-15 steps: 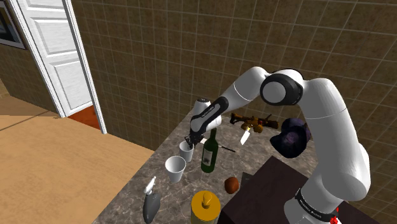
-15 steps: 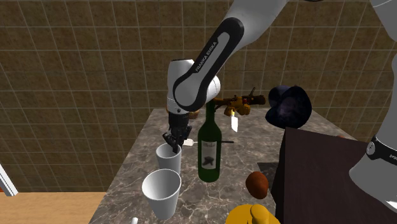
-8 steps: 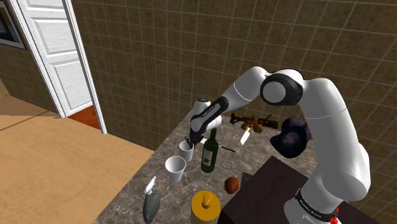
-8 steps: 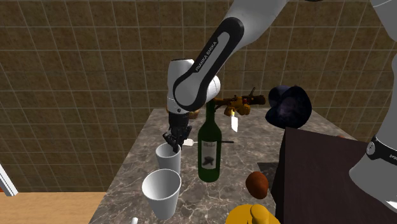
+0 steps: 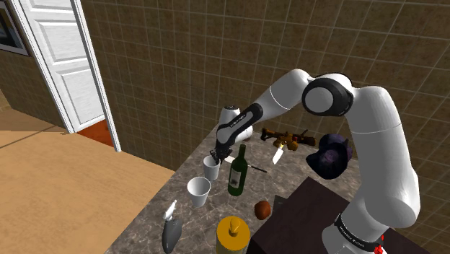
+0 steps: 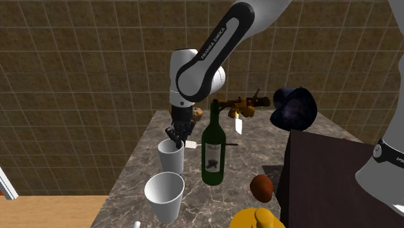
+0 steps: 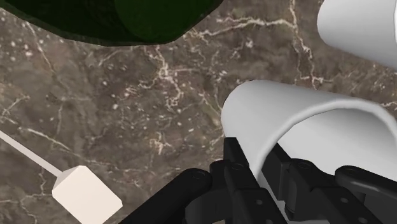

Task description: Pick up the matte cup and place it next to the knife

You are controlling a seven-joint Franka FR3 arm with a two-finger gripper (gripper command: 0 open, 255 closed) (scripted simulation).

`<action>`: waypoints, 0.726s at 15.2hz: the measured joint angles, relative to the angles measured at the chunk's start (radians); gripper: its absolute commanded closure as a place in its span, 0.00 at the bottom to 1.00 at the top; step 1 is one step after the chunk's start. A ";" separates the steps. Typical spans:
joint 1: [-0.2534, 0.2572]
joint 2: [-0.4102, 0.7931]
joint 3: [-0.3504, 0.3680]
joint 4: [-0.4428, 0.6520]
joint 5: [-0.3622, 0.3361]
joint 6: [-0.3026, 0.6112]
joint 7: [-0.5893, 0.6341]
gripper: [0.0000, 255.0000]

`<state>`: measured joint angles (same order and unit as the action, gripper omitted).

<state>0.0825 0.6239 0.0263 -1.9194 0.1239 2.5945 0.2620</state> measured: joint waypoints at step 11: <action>0.003 -0.114 -0.006 -0.012 -0.008 -0.102 0.013 1.00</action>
<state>0.0856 0.5099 0.0201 -1.9315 0.1159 2.4930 0.2754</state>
